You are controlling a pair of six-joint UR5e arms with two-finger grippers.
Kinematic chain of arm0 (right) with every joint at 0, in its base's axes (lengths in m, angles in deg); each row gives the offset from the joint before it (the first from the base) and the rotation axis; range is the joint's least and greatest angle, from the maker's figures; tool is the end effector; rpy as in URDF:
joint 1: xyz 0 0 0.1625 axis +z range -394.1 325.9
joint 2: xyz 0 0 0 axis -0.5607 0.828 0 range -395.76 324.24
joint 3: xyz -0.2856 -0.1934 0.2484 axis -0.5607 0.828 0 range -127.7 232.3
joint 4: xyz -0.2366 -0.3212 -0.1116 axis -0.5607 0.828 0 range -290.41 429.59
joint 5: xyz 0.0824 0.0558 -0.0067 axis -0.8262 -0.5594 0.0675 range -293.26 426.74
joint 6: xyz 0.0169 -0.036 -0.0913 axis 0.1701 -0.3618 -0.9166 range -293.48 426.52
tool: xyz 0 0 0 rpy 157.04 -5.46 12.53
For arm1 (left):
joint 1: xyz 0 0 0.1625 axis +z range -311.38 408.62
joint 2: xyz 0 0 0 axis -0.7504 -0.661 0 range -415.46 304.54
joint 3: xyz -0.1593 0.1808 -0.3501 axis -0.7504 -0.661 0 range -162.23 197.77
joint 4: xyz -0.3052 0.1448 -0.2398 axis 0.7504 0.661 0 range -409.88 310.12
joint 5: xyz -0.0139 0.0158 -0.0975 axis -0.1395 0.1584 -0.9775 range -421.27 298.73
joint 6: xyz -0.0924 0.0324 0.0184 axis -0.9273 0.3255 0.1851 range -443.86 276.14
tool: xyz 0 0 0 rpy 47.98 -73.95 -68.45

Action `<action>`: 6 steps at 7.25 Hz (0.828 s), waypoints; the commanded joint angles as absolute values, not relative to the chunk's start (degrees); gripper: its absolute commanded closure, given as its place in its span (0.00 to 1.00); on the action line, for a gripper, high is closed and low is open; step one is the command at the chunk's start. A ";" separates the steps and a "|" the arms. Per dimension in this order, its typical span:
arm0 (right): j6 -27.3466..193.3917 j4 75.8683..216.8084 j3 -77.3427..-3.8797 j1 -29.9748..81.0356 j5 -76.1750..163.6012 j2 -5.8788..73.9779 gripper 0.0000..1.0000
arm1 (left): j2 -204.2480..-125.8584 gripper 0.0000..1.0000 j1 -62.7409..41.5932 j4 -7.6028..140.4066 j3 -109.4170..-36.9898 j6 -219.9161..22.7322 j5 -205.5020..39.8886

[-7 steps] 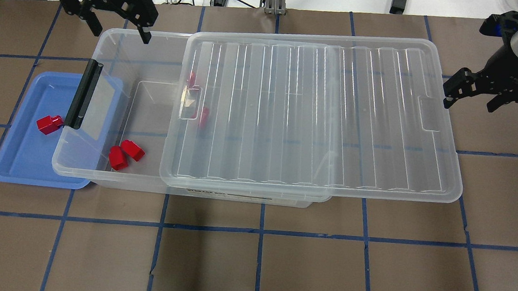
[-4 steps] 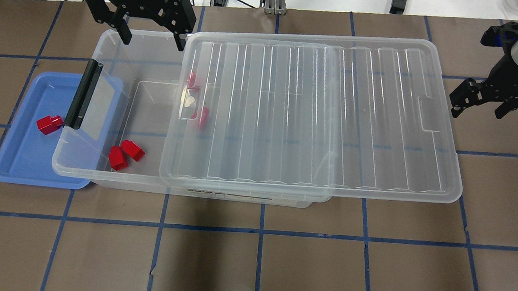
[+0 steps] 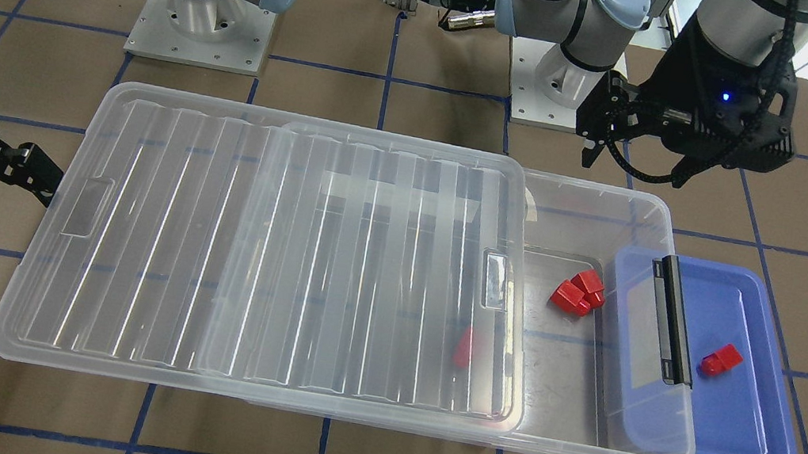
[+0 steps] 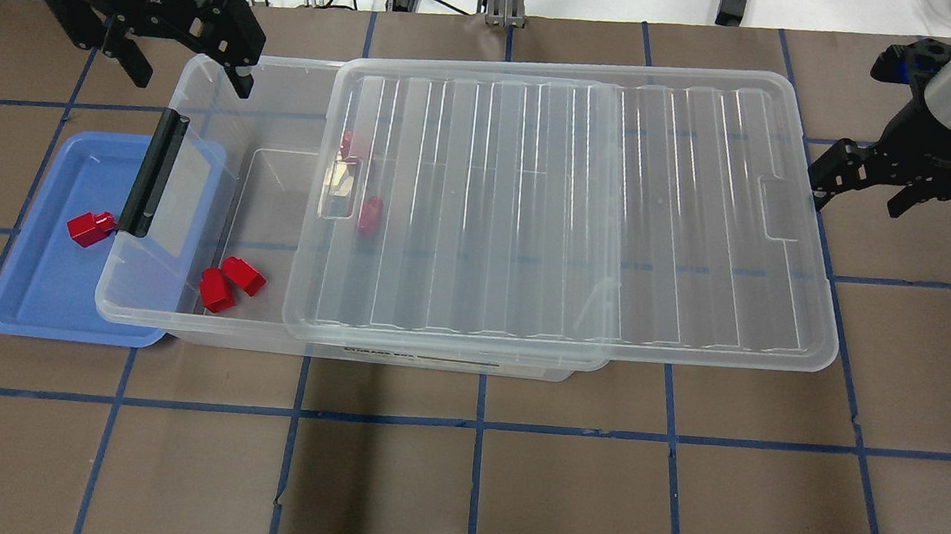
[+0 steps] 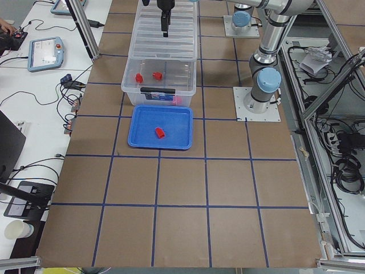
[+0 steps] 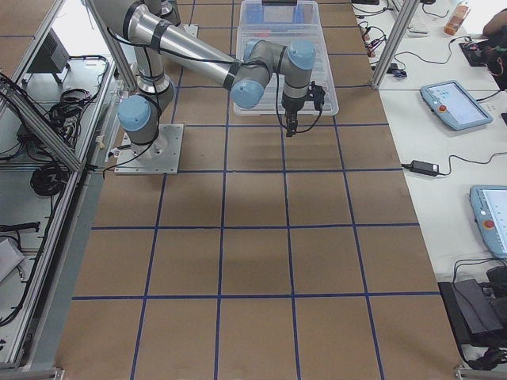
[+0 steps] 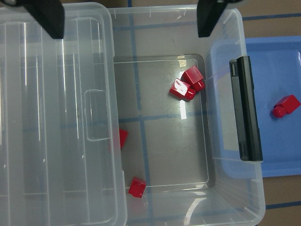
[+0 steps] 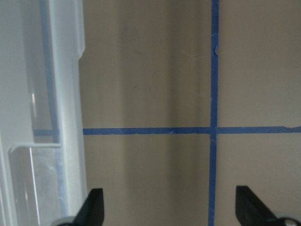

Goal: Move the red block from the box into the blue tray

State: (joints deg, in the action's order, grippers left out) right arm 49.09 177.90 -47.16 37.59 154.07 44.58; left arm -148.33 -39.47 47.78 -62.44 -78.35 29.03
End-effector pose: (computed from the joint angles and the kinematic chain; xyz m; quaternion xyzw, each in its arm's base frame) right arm -0.0387 -0.5562 0.3522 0.0078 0.9997 -0.0004 0.0243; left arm -0.1158 -0.5133 0.5333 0.0315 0.9995 0.0066 0.0022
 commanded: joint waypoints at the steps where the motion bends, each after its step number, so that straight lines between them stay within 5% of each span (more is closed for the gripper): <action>1: 54.80 178.57 -47.37 41.73 153.66 44.40 0.00 | -147.39 0.00 -38.92 43.06 -66.52 -77.45 28.99; 6: 69.49 182.95 -47.99 53.41 154.36 44.40 0.00 | -147.73 0.00 -39.09 43.11 -64.86 -78.06 31.35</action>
State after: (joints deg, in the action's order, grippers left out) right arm 65.95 180.64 -47.97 49.79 153.79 44.49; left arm -146.99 -39.02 43.11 -65.75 -77.83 30.11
